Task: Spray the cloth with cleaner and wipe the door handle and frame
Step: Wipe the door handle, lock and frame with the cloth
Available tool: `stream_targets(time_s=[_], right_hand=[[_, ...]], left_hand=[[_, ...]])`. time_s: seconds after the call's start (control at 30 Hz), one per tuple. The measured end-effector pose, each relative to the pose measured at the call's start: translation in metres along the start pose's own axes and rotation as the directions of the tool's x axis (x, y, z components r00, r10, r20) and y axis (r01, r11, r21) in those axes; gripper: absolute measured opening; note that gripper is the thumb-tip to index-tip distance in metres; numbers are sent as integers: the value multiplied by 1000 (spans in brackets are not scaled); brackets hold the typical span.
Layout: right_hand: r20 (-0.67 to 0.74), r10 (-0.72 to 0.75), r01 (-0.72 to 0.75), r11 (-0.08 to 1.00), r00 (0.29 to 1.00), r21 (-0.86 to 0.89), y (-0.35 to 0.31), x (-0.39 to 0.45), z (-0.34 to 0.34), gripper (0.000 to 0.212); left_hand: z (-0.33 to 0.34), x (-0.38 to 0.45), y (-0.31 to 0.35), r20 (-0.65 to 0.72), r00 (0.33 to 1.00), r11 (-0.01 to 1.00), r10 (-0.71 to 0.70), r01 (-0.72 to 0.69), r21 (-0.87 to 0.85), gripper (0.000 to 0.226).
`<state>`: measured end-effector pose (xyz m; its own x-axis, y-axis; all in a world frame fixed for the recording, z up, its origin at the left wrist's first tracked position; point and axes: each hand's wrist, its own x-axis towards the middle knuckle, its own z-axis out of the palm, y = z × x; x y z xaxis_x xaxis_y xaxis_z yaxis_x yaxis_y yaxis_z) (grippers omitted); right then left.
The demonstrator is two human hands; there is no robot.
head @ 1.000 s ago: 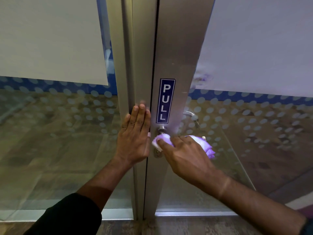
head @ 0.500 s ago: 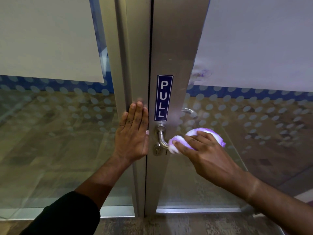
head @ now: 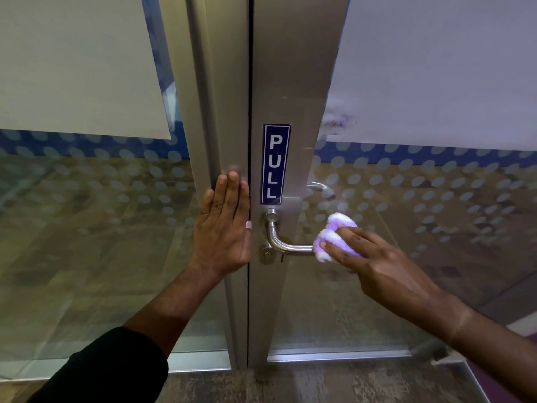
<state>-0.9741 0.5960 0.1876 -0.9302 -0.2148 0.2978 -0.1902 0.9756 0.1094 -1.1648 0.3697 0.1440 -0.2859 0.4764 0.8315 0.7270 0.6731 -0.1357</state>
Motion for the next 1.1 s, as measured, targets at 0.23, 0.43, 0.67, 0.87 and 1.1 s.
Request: stream_targets(time_s=[0.23, 0.43, 0.67, 0.87, 1.1], right_hand=[[33, 175, -176, 983, 984, 54, 7, -4, -3, 81], [56, 307, -309, 951, 950, 31, -5, -5, -2, 84], [11, 525, -524, 851, 851, -26, 13, -17, -5, 55], [-154, 595, -567, 801, 789, 192, 13, -17, -24, 48], [-354, 378, -347, 926, 855, 152, -27, 14, -53, 59]], left_hand=[[-1, 1, 0, 6, 1000, 1000, 2, -2, -1, 89], [1, 1, 0, 6, 1000, 1000, -1, 1, -4, 88], [0, 0, 0, 16, 1000, 1000, -4, 4, -15, 88], [3, -1, 0, -4, 1000, 1000, -1, 1, -5, 87], [5, -3, 0, 11, 1000, 1000, -2, 2, -1, 86]])
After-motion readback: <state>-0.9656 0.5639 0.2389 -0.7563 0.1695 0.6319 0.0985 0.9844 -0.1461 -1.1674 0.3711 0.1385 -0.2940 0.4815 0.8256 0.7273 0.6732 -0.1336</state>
